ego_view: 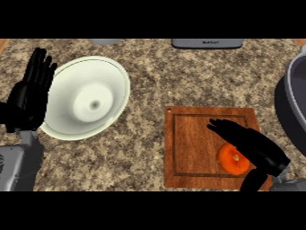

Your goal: Pick the squash from the cutting board and place it in the pot

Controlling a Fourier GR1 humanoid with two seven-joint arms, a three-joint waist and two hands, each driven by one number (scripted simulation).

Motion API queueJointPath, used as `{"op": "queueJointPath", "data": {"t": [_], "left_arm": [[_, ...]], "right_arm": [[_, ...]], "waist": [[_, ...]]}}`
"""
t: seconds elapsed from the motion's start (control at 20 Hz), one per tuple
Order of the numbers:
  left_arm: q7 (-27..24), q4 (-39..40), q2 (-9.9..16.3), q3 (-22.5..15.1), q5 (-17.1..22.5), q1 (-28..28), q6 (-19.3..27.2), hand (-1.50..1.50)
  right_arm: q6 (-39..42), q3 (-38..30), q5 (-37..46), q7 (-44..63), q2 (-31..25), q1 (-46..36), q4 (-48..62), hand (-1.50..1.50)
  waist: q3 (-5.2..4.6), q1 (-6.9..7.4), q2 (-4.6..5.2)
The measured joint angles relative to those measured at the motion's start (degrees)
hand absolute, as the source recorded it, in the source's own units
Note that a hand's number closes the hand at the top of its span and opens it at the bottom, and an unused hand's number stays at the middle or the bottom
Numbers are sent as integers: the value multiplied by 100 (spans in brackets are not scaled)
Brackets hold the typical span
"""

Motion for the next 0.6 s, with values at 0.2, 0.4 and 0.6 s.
{"op": "queueJointPath", "data": {"t": [0.2, 0.4, 0.6], "left_arm": [[-48, 45, 79, 112, 83, 34, -131, 0], [32, -79, 36, 93, 53, 55, -82, 0], [-44, 18, -49, 51, -36, 39, -33, 0]], "right_arm": [[-214, 250, 226, -433, -22, 36, 108, 150], [-409, 451, 451, -645, 76, 20, -8, 150], [-654, 608, 766, -747, 179, 8, 8, 150]], "waist": [[-27, 5, -15], [-53, -4, -32], [-86, -11, -49]]}}
